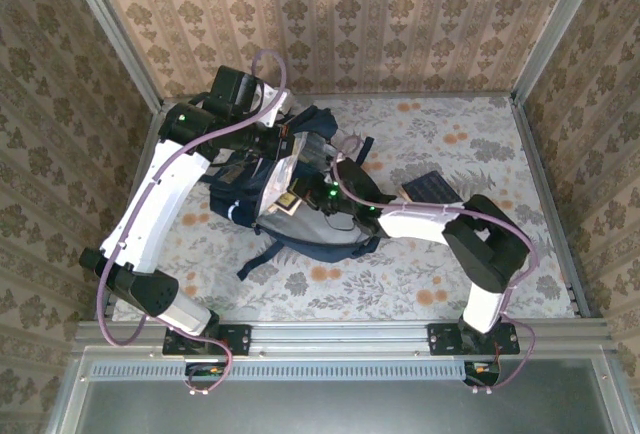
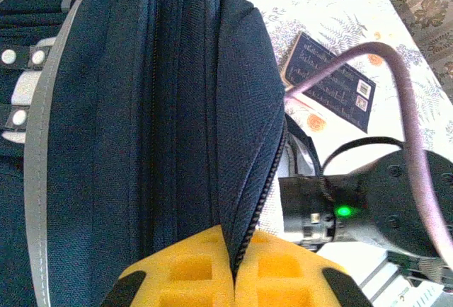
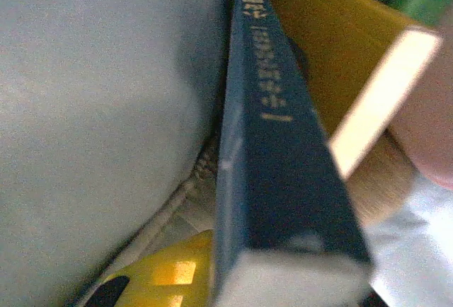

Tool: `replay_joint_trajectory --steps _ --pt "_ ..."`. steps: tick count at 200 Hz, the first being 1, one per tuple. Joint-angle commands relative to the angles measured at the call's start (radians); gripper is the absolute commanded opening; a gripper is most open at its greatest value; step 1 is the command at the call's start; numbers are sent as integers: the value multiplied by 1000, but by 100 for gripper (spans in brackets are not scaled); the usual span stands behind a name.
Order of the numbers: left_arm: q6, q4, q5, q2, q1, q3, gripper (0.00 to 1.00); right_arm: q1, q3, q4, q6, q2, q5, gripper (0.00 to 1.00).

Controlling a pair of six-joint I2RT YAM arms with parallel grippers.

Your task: Pack the student bag

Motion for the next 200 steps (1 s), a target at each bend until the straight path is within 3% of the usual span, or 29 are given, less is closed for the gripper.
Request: replay_joint_trajectory --steps 1,56,83,112,154,200 --pt "-31 120 61 -74 6 8 0 1 106 -14 19 87 61 0" --pt "-89 188 125 -67 16 -22 0 3 391 -93 -16 311 119 16" --pt "-101 199 128 -65 31 -33 0 -2 495 -152 -34 360 63 41" --pt "-117 223 135 -84 62 -69 0 -2 428 -236 -150 256 119 75" --pt "-141 270 159 -104 126 -127 0 -21 202 -151 -199 93 113 80" --pt "-176 318 150 -112 152 -192 0 -36 46 -120 -234 -35 75 78"
